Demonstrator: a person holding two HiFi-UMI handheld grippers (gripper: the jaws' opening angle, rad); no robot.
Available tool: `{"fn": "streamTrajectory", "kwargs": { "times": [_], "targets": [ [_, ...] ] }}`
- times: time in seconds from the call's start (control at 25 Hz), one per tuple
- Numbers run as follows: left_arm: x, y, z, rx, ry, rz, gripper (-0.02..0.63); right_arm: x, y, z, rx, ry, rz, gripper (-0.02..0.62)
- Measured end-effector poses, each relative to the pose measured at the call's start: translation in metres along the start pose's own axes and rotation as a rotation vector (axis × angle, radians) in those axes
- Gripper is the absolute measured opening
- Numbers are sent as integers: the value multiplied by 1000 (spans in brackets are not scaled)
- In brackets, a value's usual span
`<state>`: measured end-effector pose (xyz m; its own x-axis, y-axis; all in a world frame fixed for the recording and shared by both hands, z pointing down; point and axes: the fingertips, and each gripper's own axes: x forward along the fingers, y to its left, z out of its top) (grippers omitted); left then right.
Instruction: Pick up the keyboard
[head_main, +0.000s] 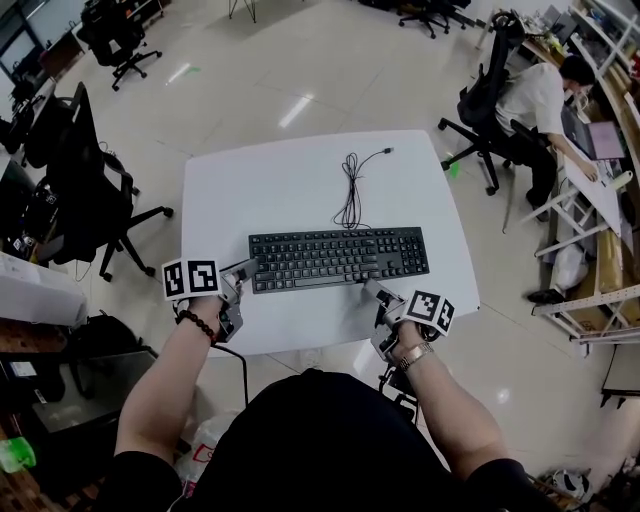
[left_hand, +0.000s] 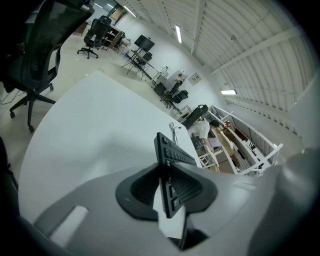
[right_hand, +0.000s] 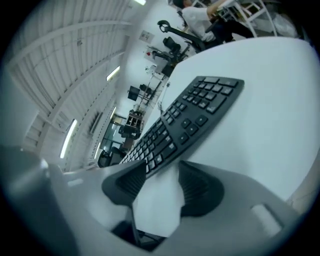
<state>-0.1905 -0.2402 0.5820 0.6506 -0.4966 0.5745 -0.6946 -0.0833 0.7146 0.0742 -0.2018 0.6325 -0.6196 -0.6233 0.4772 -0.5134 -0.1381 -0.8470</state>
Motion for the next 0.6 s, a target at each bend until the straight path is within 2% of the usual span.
{"fn": "streamTrajectory", "kwargs": {
  "times": [0.32,0.6],
  "targets": [
    [-6,-11,1,3,-5,-4,77,21,-16,23,132,-116,50,216],
    [-9,-18,1,4,-11,-4,75,35,-17,38,178,-191,133,230]
  ]
}}
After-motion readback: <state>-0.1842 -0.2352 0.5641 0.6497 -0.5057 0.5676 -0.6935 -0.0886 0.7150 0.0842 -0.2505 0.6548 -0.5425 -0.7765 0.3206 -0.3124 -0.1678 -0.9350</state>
